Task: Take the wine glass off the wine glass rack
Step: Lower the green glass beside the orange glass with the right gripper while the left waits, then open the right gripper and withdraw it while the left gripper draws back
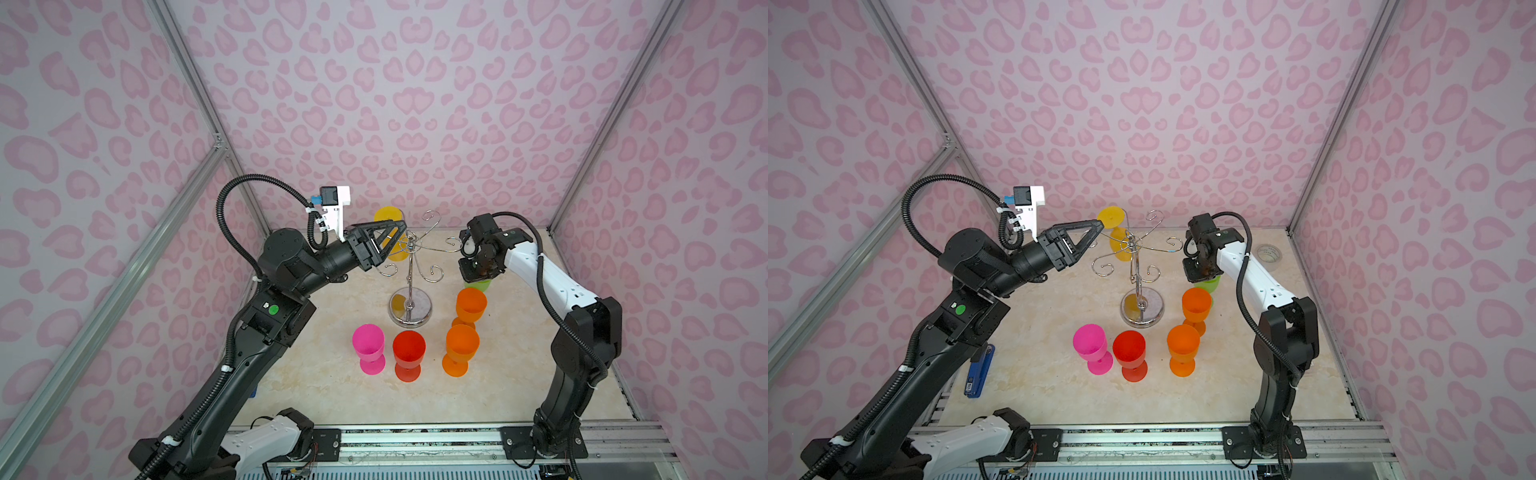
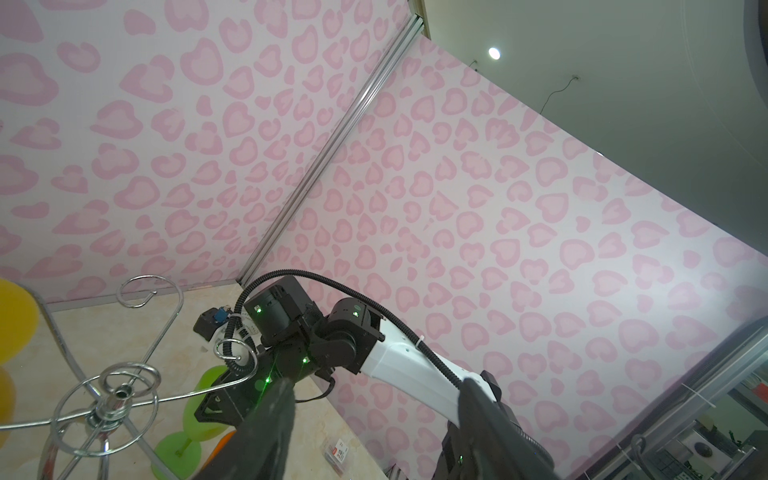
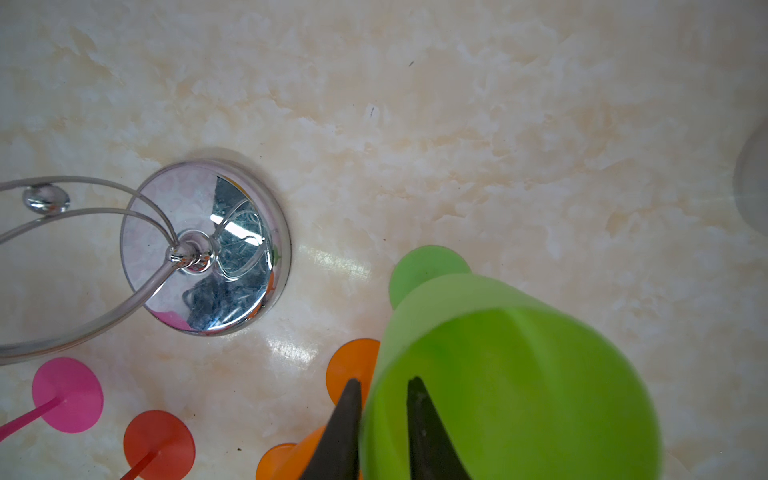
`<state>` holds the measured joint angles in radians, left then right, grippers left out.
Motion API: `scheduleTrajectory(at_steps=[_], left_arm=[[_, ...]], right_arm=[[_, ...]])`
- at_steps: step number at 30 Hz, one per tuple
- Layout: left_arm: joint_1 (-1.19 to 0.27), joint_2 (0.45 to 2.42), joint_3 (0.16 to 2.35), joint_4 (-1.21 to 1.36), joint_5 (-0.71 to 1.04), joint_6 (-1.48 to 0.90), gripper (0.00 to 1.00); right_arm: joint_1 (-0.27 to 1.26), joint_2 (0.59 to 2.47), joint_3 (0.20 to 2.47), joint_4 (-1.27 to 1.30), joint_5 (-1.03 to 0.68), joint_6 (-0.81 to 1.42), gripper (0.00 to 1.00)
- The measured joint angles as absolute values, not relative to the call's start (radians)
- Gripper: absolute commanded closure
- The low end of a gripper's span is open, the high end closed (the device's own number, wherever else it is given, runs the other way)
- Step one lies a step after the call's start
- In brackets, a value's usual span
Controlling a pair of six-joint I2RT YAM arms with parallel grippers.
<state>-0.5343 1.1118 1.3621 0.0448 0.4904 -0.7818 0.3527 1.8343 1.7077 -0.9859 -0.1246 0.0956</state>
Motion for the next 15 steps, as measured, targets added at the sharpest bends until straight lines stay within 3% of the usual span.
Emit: scheduleTrajectory(at_steps=[15], left_arm=[[-0.476, 1.093, 1.347, 0.051, 0.492, -0.786, 0.36]], right_arm=[[0.319, 1.678, 1.671, -0.966, -0.131, 0.114, 0.76]])
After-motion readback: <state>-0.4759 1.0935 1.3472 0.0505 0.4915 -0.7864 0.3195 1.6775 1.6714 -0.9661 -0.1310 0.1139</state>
